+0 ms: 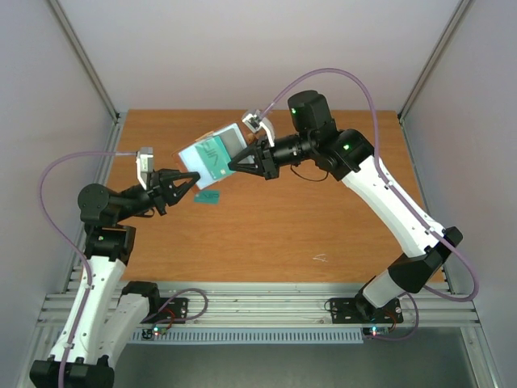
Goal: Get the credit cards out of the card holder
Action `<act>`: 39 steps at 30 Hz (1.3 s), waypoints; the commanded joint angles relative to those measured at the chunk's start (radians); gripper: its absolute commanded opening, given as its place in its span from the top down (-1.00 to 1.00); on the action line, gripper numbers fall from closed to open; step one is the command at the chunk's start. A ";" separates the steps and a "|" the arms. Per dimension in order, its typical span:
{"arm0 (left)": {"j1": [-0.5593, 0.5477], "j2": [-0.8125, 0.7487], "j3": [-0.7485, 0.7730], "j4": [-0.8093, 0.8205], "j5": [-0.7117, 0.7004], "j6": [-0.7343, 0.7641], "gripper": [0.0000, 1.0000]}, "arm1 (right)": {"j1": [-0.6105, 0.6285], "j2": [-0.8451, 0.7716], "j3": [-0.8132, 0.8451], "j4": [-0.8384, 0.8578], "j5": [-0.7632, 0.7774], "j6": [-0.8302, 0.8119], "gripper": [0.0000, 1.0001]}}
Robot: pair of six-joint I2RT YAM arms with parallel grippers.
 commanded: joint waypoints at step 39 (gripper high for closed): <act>0.001 -0.012 0.015 -0.091 0.043 0.114 0.99 | 0.019 0.115 0.130 0.021 -0.069 0.033 0.63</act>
